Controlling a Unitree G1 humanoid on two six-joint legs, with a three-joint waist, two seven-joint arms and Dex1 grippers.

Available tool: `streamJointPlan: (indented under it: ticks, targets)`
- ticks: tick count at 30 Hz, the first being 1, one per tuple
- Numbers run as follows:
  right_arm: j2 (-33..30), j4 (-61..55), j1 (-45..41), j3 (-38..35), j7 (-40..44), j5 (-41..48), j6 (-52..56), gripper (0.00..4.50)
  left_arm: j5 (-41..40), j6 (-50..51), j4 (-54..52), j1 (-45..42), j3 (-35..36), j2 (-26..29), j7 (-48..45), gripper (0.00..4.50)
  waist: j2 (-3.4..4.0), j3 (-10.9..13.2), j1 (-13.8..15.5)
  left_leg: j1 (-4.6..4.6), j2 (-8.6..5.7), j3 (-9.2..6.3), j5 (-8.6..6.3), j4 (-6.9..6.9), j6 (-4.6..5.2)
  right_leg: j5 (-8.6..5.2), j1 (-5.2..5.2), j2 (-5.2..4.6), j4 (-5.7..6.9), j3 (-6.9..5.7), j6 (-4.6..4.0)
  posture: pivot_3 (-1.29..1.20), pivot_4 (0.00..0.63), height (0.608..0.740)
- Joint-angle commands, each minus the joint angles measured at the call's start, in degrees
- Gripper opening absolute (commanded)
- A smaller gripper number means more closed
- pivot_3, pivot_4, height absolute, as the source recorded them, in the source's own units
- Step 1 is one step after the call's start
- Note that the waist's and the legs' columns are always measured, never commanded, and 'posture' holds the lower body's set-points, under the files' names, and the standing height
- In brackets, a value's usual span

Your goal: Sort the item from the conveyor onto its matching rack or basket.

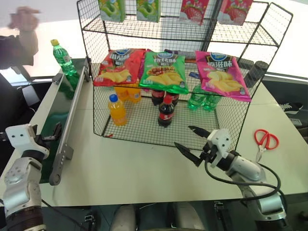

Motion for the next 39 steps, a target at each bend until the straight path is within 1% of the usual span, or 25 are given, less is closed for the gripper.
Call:
streamJointPlan:
  ticks: [1, 6, 10, 16, 25, 32, 39]
  targets:
    - [0.5, -4.1, -0.1, 0.9, -1.3, -0.1, 0.5, 4.44, 1.0, -2.7, 1.3, -1.1, 0.3, 0.2, 0.6, 4.50, -0.01, 0.0, -0.1, 0.00, 0.00, 0.00, 0.00, 0.00, 0.00, 0.00, -0.01, 0.00, 0.00, 0.00, 0.00, 0.00, 0.150, 0.740]
    - [0.5, -5.8, 0.5, 1.8, -2.4, -0.1, 1.3, 4.44, 1.1, -3.7, 2.2, -1.1, -0.1, -0.1, 0.5, 4.50, -0.01, 0.0, -0.1, -0.03, 0.00, 0.00, 0.00, -0.02, -0.01, 0.01, -0.05, -0.01, 0.00, 0.00, 0.01, 0.00, 0.150, 0.740]
    - [0.5, -6.4, 0.5, 2.2, -3.0, -0.2, 1.7, 4.44, -1.4, -3.6, 2.1, -1.3, 1.1, -1.0, -0.2, 4.50, -0.01, 0.0, 0.0, -0.03, -0.01, 0.00, 0.00, -0.02, -0.01, 0.00, -0.04, -0.04, 0.00, 0.00, 0.00, 0.00, 0.150, 0.740]
    - [0.7, -6.2, -0.3, 2.7, -3.4, -0.3, 1.7, 4.44, 1.8, -4.9, 2.9, -1.0, 0.2, -0.5, 2.0, 4.50, -0.03, 0.0, 0.0, -0.04, -0.05, 0.00, 0.00, -0.02, -0.01, 0.00, -0.05, -0.10, 0.00, -0.01, 0.00, 0.00, 0.150, 0.740]
    - [0.7, -6.6, -0.6, 3.5, -2.4, 0.5, 1.6, 4.44, 2.5, -6.0, 3.0, -1.1, -0.6, -1.3, 2.6, 4.50, -0.04, 0.0, 0.0, -0.04, -0.07, 0.01, 0.00, -0.02, -0.01, 0.00, -0.05, -0.11, 0.00, -0.02, 0.00, 0.00, 0.150, 0.740]
    - [0.8, -8.9, 0.2, 7.2, -1.0, 0.7, 2.7, 4.44, 3.2, -7.5, 3.7, -1.8, -1.0, -1.4, 2.3, 4.50, -0.04, 0.0, 0.0, -0.04, -0.07, 0.00, 0.00, -0.03, -0.01, 0.00, -0.06, -0.12, 0.00, -0.02, 0.00, 0.00, 0.150, 0.740]
    - [1.2, -7.9, -0.3, 7.5, -0.7, 1.0, 2.5, 4.44, 3.3, -9.3, 4.8, -2.3, -0.9, -1.5, 2.2, 4.50, -0.05, 0.0, 0.0, -0.05, -0.11, 0.00, 0.00, -0.03, -0.01, 0.00, -0.06, -0.18, 0.00, -0.03, 0.00, 0.00, 0.150, 0.740]
